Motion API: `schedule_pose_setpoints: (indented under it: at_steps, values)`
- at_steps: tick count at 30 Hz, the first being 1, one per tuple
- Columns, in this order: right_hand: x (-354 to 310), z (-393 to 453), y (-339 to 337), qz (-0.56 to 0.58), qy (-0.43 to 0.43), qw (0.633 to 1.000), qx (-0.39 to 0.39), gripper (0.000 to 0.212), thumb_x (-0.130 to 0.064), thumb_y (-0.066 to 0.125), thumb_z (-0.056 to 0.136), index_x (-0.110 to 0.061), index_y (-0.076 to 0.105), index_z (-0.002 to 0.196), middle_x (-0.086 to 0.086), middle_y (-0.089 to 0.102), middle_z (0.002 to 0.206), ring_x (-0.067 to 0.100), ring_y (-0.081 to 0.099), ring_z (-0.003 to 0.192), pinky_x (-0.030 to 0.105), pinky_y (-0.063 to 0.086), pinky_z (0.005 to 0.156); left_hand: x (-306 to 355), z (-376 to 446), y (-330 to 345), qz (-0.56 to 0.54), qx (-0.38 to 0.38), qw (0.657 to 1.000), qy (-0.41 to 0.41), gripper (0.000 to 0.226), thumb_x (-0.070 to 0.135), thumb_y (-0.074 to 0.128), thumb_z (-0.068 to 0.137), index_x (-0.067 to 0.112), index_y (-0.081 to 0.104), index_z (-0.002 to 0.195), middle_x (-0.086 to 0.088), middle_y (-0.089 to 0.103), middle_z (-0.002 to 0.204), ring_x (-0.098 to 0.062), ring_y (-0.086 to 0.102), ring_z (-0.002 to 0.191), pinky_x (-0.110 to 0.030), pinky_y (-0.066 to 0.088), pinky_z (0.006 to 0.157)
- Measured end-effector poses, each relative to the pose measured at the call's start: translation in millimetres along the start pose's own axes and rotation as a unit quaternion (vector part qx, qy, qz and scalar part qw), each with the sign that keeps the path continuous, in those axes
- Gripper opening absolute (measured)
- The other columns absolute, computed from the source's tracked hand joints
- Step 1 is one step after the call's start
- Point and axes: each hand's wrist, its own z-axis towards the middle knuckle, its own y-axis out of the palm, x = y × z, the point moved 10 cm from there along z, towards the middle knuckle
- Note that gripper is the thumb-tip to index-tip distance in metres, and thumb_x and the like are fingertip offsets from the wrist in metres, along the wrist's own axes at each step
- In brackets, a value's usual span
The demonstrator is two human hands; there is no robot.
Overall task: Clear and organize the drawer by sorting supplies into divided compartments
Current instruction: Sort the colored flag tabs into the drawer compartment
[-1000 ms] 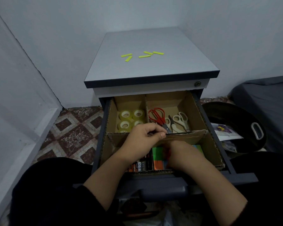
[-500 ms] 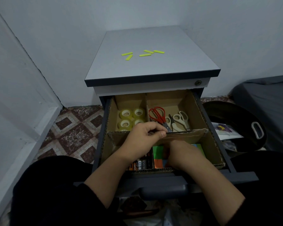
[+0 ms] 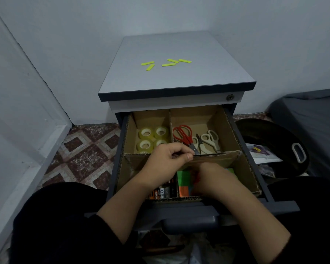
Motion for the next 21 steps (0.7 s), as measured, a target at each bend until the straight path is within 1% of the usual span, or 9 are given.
schedule_pose_setpoints:
  at_steps: [2,4,6,9,10,13,16,18,21]
  values:
    - [15.4,-7.7,-14.2,0.007,0.024,0.999,0.027,0.02,-0.026,0.067,0.083,-0.027,0.062,0.102,-0.002,0.063,0.098,0.017,0.062,0.092,0.03,0.051,0.08,0.0,0.3,0.3,0.0,-0.002,1.0,-0.001,0.016,0.011,0.065,0.089,0.025,0.072,0.086,0.006,0.071,0.09,-0.011,0.066,0.091,-0.032,0.055,0.088]
    - [38.1,-16.6,-35.1,-0.032,0.064,0.994,0.085,0.004,-0.019,0.06,0.086,-0.021,0.06,0.089,0.002,0.061,0.091,0.021,0.061,0.087,0.028,0.048,0.073,0.5,0.3,0.3,0.002,-0.003,1.0,0.0,0.018,0.011,0.065,0.089,0.027,0.071,0.086,0.006,0.071,0.09,-0.011,0.066,0.092,-0.035,0.054,0.09]
    - [56.6,-22.0,-47.7,-0.055,0.099,0.986,0.118,0.006,-0.016,0.059,0.087,-0.018,0.057,0.081,0.004,0.059,0.086,0.023,0.06,0.085,0.028,0.046,0.068,1.2,0.4,0.3,0.006,-0.006,1.0,0.003,0.018,0.011,0.064,0.089,0.027,0.071,0.086,0.007,0.071,0.09,-0.009,0.066,0.091,-0.036,0.054,0.089]
    - [61.8,-20.9,-44.6,-0.056,0.121,0.985,0.112,0.005,-0.014,0.058,0.088,-0.014,0.058,0.083,0.002,0.048,0.076,0.023,0.06,0.084,0.028,0.045,0.067,-0.1,1.0,0.7,0.008,-0.007,1.0,-0.001,0.017,0.012,0.064,0.089,0.027,0.071,0.087,0.008,0.071,0.09,-0.008,0.066,0.091,-0.036,0.055,0.089]
    - [60.8,-19.1,-41.6,-0.057,0.122,0.985,0.11,0.004,-0.014,0.057,0.089,-0.013,0.06,0.086,0.002,0.048,0.075,0.023,0.061,0.087,0.028,0.045,0.067,-0.6,1.0,0.6,0.004,-0.007,1.0,-0.003,0.017,0.012,0.065,0.089,0.027,0.071,0.086,0.007,0.071,0.09,-0.009,0.066,0.091,-0.037,0.054,0.089]
    - [57.6,-16.2,-35.9,-0.047,0.126,0.985,0.109,0.007,-0.012,0.054,0.092,-0.011,0.062,0.092,0.006,0.061,0.093,0.024,0.063,0.095,0.03,0.044,0.068,-0.6,0.3,0.3,0.002,-0.004,1.0,-0.004,0.016,0.011,0.065,0.089,0.025,0.072,0.087,0.007,0.071,0.09,-0.011,0.066,0.091,-0.038,0.054,0.089]
    - [56.3,-16.5,-36.0,-0.042,0.127,0.984,0.115,0.008,-0.009,0.053,0.092,-0.009,0.061,0.094,0.008,0.062,0.099,0.026,0.062,0.098,0.031,0.043,0.069,-1.2,-0.3,0.4,-0.003,-0.006,1.0,-0.006,0.014,0.01,0.064,0.089,0.022,0.072,0.089,0.005,0.071,0.089,-0.013,0.066,0.091,-0.036,0.055,0.089]
    - [56.1,-17.7,-36.2,-0.043,0.128,0.984,0.12,0.009,-0.009,0.053,0.092,-0.009,0.061,0.095,0.005,0.059,0.092,0.026,0.062,0.097,0.03,0.042,0.068,-1.3,-0.1,0.6,-0.004,-0.007,1.0,-0.006,0.014,0.01,0.064,0.089,0.021,0.072,0.089,0.004,0.071,0.09,-0.013,0.066,0.091,-0.037,0.054,0.089]
    - [55.0,-19.1,-36.0,-0.046,0.122,0.984,0.118,0.008,-0.008,0.052,0.091,-0.01,0.06,0.092,-0.001,0.043,0.072,0.024,0.062,0.093,0.03,0.042,0.066,-1.5,0.1,1.1,-0.005,-0.007,1.0,-0.008,0.013,0.009,0.064,0.089,0.02,0.072,0.09,0.003,0.071,0.09,-0.012,0.066,0.091,-0.036,0.054,0.089]
